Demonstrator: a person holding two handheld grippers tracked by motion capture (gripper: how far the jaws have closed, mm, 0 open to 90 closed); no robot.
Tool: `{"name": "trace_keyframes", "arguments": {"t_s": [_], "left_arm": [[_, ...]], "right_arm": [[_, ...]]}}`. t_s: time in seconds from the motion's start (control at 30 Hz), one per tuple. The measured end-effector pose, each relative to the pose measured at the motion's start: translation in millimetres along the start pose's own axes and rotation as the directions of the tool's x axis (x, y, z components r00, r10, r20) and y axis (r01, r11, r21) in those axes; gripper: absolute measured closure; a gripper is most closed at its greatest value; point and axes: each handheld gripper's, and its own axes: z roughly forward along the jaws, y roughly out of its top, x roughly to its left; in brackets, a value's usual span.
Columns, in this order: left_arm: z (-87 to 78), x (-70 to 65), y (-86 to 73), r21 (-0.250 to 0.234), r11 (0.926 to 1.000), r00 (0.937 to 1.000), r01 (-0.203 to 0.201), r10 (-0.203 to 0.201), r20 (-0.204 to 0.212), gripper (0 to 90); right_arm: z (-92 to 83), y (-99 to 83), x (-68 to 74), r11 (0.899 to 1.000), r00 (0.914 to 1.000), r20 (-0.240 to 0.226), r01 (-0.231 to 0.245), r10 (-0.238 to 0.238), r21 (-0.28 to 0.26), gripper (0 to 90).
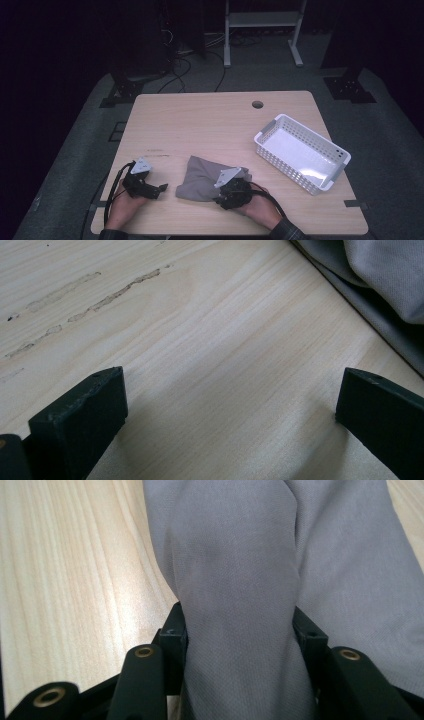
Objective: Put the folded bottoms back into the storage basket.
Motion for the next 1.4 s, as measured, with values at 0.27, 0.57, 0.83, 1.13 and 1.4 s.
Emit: {"name": "trace_keyframes", "arguments": {"t_s": [0.27,0.57,0.83,1.13,1.4], "left_arm": [[0.0,0.0,0.0,0.0,1.0,1.0,0.0,0.0,0.0,0.0],[0.0,0.0,0.0,0.0,1.0,1.0,0.0,0.0,0.0,0.0],[0.0,0.0,0.0,0.0,1.0,1.0,0.001,-0.001,0.0,0.0],[0.0,0.1,0.1,0.0,1.0,1.0,0.0,0.0,0.0,0.0],[0.0,0.1,0.1,0.001,1.0,1.0,0.0,0.0,0.0,0.0]], "right_arm": [[-3.2,-0.8,-11.0,0.996,0.9923,-0.091,-0.086,0.084,-0.016,65.6],[-5.7,3.7,-16.2,0.995,0.9851,-0.144,-0.095,0.093,-0.004,68.5],[-18.0,8.9,-23.8,0.992,0.9766,-0.185,-0.118,0.109,-0.035,69.0],[-37.2,18.7,-34.4,0.99,0.9786,-0.181,-0.114,0.097,-0.086,69.0],[-55.6,28.2,-41.5,0.984,0.9783,-0.183,-0.122,0.097,-0.127,69.0]]}}
